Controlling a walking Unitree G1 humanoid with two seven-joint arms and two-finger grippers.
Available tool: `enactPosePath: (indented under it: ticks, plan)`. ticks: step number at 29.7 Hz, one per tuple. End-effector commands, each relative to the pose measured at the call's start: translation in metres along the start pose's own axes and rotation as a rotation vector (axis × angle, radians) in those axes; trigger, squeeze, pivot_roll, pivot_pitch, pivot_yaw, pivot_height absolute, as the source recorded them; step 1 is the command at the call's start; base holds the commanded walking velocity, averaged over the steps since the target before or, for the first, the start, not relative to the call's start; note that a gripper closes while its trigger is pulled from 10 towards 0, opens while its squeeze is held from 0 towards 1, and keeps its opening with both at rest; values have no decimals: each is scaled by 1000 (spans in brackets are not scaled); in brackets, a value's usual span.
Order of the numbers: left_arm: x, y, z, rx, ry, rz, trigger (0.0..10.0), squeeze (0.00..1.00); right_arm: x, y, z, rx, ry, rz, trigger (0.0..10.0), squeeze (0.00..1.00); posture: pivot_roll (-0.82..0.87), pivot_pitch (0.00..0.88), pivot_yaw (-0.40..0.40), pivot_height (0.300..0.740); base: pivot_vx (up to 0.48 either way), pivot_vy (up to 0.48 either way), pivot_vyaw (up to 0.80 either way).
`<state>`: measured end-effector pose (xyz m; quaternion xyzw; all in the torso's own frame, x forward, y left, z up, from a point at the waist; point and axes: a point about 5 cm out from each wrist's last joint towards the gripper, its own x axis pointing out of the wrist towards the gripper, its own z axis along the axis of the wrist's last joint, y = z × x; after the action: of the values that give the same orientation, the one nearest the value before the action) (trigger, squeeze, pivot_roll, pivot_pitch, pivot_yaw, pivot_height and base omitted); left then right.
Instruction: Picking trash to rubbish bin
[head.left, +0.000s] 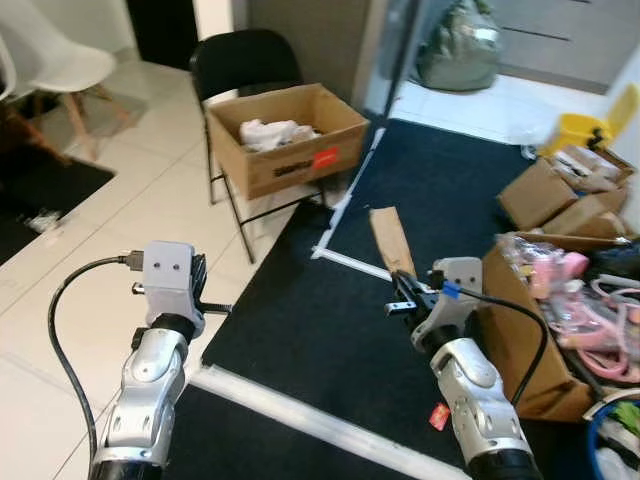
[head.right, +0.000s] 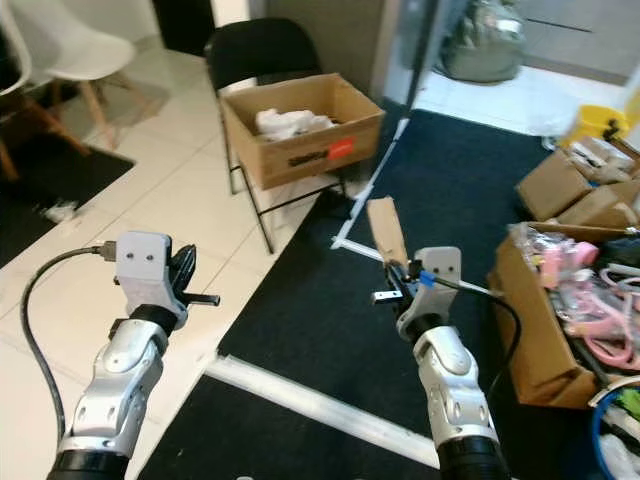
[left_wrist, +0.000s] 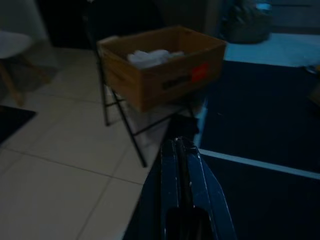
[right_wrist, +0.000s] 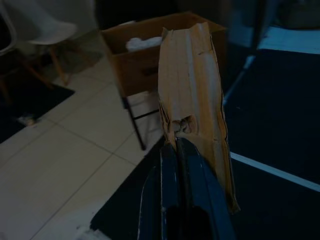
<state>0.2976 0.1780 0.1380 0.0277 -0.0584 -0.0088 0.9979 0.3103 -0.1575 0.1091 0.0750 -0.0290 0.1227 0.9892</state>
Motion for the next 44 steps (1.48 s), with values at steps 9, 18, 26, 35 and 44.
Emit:
enactPosePath:
  ticks: [9, 18, 26, 35, 44]
  plan:
    - [-3, 3, -4, 10, 18, 4, 10000, 0, -2, 6, -8, 15, 26, 12, 10000, 0, 44, 123, -16, 740, 269, 0, -386]
    - [-4, 2, -5, 10, 24, 5, 10000, 0, -3, 5, -10, 8, 40, 10, 10000, 0, 46, 127, -18, 740, 269, 0, 0]
    - [-5, 2, -6, 10, 26, 6, 10000, 0, -3, 2, -11, -17, 44, -1, 10000, 0, 44, 134, -18, 740, 268, 0, 0]
    - [-5, 2, -6, 11, 29, 6, 10000, 0, -3, 0, -12, -21, 52, -7, 10000, 0, 41, 137, -18, 740, 269, 0, 0]
    - [-4, 2, -6, 9, 29, 8, 10000, 0, -4, -1, -13, -28, 51, -12, 10000, 0, 43, 137, -22, 740, 269, 0, 0]
